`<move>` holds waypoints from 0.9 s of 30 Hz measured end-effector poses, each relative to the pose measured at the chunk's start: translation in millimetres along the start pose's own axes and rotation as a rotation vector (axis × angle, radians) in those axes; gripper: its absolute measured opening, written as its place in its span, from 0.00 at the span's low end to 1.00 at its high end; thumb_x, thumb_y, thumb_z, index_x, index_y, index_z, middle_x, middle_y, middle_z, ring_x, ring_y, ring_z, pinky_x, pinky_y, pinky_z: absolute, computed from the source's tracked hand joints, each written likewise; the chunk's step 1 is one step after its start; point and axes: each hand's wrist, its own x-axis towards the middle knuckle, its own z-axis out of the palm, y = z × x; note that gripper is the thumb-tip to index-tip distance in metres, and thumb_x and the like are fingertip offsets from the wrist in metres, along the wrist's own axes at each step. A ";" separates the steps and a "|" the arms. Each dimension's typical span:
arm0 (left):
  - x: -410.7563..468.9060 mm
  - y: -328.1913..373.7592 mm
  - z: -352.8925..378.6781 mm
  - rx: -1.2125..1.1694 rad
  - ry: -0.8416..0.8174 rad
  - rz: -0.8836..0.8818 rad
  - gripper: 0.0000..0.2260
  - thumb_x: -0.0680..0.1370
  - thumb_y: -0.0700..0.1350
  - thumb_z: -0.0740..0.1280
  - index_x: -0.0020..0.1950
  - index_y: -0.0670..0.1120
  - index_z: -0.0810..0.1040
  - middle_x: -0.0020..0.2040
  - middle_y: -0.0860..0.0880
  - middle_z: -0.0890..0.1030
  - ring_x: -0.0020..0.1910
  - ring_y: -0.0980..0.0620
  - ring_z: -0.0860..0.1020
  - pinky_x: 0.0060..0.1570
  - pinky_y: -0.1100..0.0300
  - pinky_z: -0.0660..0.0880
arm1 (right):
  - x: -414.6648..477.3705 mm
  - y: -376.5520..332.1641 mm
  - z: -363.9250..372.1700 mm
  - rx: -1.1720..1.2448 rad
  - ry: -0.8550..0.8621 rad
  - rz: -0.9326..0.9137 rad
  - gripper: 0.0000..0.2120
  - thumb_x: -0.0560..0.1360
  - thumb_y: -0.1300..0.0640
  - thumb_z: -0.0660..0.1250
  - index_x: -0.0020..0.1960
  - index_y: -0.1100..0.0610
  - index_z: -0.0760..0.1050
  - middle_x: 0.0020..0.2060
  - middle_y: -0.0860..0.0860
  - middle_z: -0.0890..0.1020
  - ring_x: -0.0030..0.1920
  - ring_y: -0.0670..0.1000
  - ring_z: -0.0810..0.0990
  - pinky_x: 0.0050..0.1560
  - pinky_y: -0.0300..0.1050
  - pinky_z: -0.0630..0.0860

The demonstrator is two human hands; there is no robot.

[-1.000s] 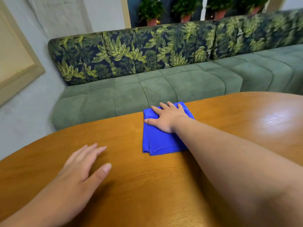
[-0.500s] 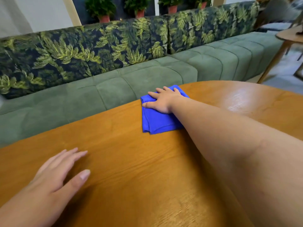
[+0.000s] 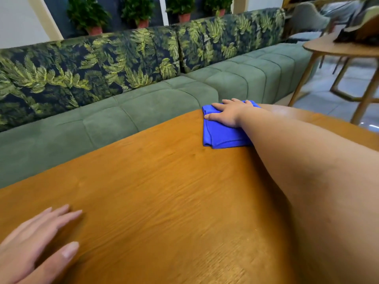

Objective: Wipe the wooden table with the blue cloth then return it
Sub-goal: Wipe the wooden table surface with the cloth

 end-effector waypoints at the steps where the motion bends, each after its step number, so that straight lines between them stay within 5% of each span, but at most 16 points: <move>1: 4.9 -21.3 10.1 0.076 -0.047 -0.002 0.30 0.69 0.75 0.55 0.69 0.68 0.65 0.73 0.70 0.60 0.75 0.50 0.61 0.71 0.34 0.55 | -1.8 6.9 -0.2 0.002 0.001 0.010 0.44 0.71 0.19 0.47 0.82 0.38 0.51 0.83 0.48 0.53 0.82 0.57 0.47 0.77 0.69 0.43; 3: 14.2 -32.8 17.9 0.044 -0.119 0.061 0.32 0.67 0.76 0.56 0.69 0.69 0.64 0.72 0.74 0.56 0.76 0.50 0.59 0.71 0.33 0.53 | -7.0 21.5 0.8 0.010 0.005 0.034 0.44 0.71 0.19 0.47 0.82 0.37 0.51 0.83 0.48 0.53 0.82 0.57 0.47 0.77 0.69 0.42; 7: 24.1 78.5 -17.6 -0.083 0.054 0.032 0.29 0.69 0.74 0.55 0.68 0.68 0.66 0.72 0.71 0.61 0.75 0.56 0.58 0.70 0.36 0.56 | -26.5 50.0 -1.6 0.007 0.007 0.083 0.43 0.71 0.19 0.46 0.82 0.37 0.50 0.84 0.48 0.51 0.82 0.57 0.46 0.76 0.71 0.42; 13: 20.7 191.0 -58.6 -0.187 0.078 0.141 0.30 0.67 0.77 0.52 0.67 0.71 0.64 0.70 0.71 0.63 0.72 0.58 0.63 0.68 0.49 0.59 | -70.1 82.1 -0.4 -0.018 -0.007 0.147 0.43 0.71 0.19 0.45 0.81 0.36 0.48 0.84 0.46 0.48 0.83 0.55 0.44 0.75 0.75 0.41; 19: 6.1 254.4 -70.1 -0.275 0.038 0.226 0.33 0.62 0.81 0.46 0.68 0.76 0.53 0.65 0.80 0.56 0.63 0.82 0.50 0.65 0.64 0.53 | -126.4 95.0 -0.3 -0.032 -0.024 0.181 0.44 0.69 0.18 0.44 0.81 0.35 0.47 0.84 0.45 0.47 0.82 0.56 0.44 0.74 0.75 0.41; 24: -10.7 291.4 -71.9 -0.275 -0.083 0.260 0.27 0.70 0.73 0.48 0.69 0.75 0.48 0.72 0.71 0.53 0.69 0.71 0.51 0.68 0.65 0.51 | -186.0 94.7 2.5 -0.032 -0.040 0.187 0.44 0.69 0.18 0.44 0.81 0.35 0.47 0.84 0.46 0.47 0.82 0.56 0.44 0.74 0.76 0.40; 27: -28.6 309.0 -71.1 -0.270 -0.110 0.266 0.32 0.69 0.75 0.47 0.71 0.73 0.44 0.75 0.66 0.51 0.74 0.64 0.49 0.73 0.58 0.51 | -221.3 87.8 7.1 -0.042 -0.045 0.184 0.45 0.69 0.18 0.43 0.81 0.35 0.46 0.84 0.46 0.47 0.82 0.56 0.43 0.74 0.76 0.40</move>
